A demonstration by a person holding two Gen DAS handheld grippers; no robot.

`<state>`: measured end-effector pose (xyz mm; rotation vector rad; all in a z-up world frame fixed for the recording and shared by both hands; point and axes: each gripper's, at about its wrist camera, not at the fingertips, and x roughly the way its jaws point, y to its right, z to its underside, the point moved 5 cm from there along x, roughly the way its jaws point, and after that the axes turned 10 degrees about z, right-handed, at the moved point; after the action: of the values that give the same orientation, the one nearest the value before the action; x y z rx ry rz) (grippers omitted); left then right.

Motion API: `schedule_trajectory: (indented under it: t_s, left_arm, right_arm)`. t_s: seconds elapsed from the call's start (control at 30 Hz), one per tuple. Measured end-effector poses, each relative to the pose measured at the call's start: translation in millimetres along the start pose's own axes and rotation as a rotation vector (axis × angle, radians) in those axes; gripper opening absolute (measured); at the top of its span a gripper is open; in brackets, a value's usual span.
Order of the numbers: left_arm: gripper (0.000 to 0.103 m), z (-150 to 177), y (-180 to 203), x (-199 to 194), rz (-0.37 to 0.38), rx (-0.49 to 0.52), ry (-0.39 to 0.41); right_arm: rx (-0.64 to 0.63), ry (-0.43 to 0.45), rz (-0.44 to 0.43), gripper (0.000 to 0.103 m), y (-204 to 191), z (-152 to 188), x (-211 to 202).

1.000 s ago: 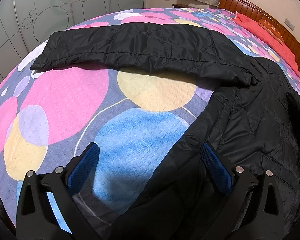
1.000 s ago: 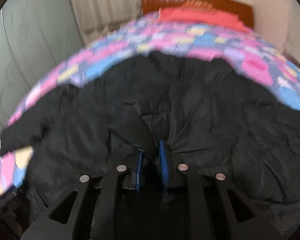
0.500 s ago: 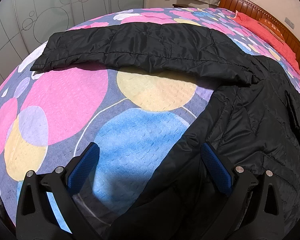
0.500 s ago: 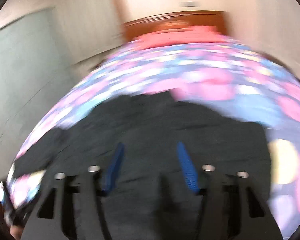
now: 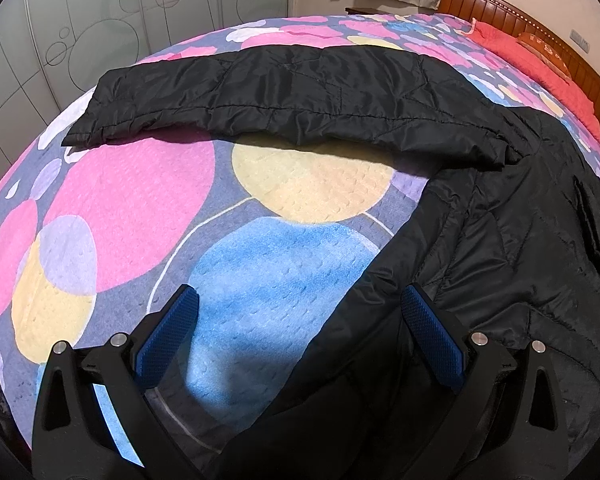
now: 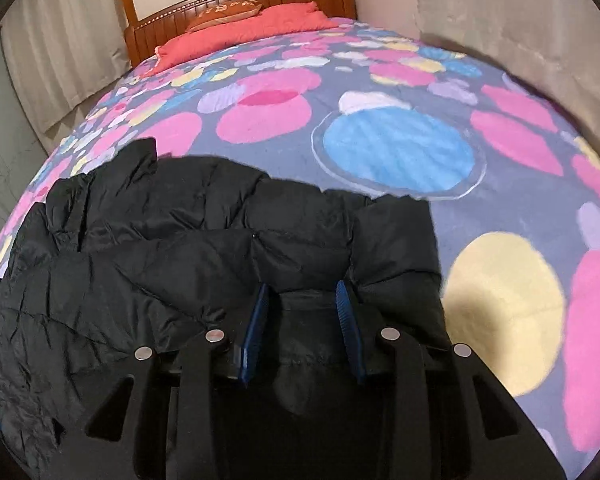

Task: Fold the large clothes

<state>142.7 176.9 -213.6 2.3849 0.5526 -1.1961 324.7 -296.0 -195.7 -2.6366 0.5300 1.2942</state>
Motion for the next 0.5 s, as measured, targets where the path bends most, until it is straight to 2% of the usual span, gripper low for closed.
schedule_trajectory:
  t_s: [0.13,0.2,0.27,0.33,0.4,0.5]
  left_arm:
    - [0.101,-0.1,-0.2,0.2,-0.003,0.002,0.0]
    - [0.101,0.3,0.1,0.0,-0.002,0.001,0.001]
    - [0.101,-0.5,-0.3,0.4,-0.001,0.001,0.0]
    - [0.101,-0.1,0.6,0.2,-0.001,0.001,0.001]
    - [0.101,-0.3,0.2,0.3,-0.001,0.001,0.002]
    - [0.101,-1.0,-0.3,0.9,-0.003,0.004,0.002]
  right_arm:
    - [-0.048,0.072,-0.046,0.038,-24.0,7.2,-30.7]
    - [-0.078,0.046,-0.085,0.038,-41.9,18.0,-30.3]
    - [-0.131,-0.032,-0.08,0.042,-60.9,35.5,-10.2]
    - [-0.179,-0.02,-0.031,0.042,-69.7,41.4,-5.0]
    - [-0.173,-0.016,-0.001,0.042,-73.8,37.7,-13.5]
    - [-0.147,0.001,-0.084,0.043,-91.4,34.9,-32.6]
